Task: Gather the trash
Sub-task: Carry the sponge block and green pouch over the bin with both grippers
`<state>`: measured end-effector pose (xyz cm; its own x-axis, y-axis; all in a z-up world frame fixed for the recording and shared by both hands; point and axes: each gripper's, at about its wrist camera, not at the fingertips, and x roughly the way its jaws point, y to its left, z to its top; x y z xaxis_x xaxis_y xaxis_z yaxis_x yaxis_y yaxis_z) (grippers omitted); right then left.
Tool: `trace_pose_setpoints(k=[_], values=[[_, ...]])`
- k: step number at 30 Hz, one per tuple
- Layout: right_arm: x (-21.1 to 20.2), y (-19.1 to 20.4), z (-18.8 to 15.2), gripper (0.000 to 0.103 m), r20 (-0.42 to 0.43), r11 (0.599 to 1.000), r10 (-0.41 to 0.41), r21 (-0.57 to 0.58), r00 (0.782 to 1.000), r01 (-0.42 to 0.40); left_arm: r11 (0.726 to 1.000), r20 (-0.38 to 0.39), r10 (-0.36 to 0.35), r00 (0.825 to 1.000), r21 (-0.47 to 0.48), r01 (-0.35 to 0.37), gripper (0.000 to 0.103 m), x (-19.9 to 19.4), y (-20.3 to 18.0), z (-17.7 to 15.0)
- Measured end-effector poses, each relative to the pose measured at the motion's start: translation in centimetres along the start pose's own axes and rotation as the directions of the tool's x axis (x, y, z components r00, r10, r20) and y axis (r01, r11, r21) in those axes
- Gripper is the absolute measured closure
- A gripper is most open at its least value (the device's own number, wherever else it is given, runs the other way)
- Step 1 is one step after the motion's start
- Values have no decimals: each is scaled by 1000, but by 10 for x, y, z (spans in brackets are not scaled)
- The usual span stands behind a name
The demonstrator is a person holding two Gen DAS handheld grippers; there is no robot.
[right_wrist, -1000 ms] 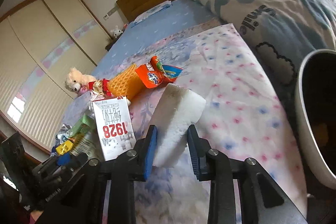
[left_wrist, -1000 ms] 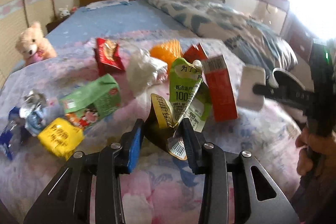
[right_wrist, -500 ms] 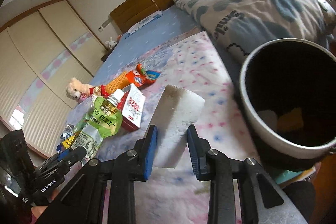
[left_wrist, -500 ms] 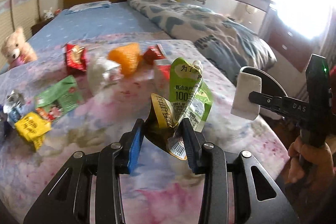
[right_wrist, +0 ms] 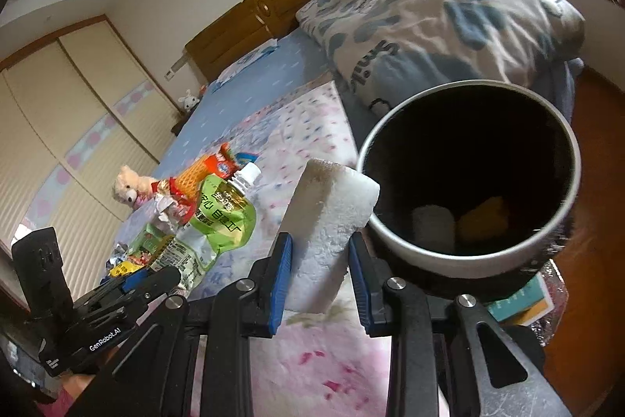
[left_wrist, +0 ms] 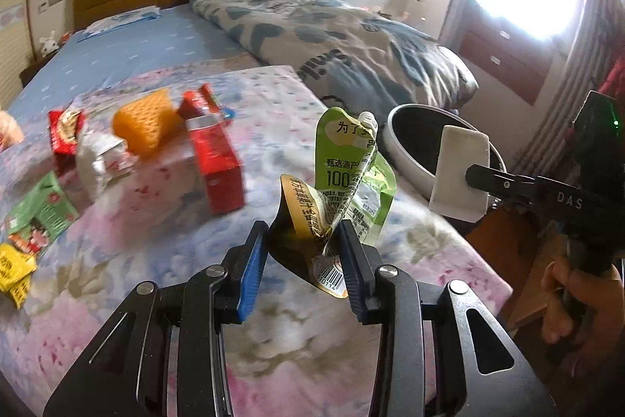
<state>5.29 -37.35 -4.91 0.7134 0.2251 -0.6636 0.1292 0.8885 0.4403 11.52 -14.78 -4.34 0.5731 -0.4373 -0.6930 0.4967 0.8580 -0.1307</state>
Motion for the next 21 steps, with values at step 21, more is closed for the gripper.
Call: trace_pose_setpoints(k=[21], values=[[-34,-66,19,74,62,992,-89,93,994,83,986,-38,-89,995,135,94,68,40,-80,35]])
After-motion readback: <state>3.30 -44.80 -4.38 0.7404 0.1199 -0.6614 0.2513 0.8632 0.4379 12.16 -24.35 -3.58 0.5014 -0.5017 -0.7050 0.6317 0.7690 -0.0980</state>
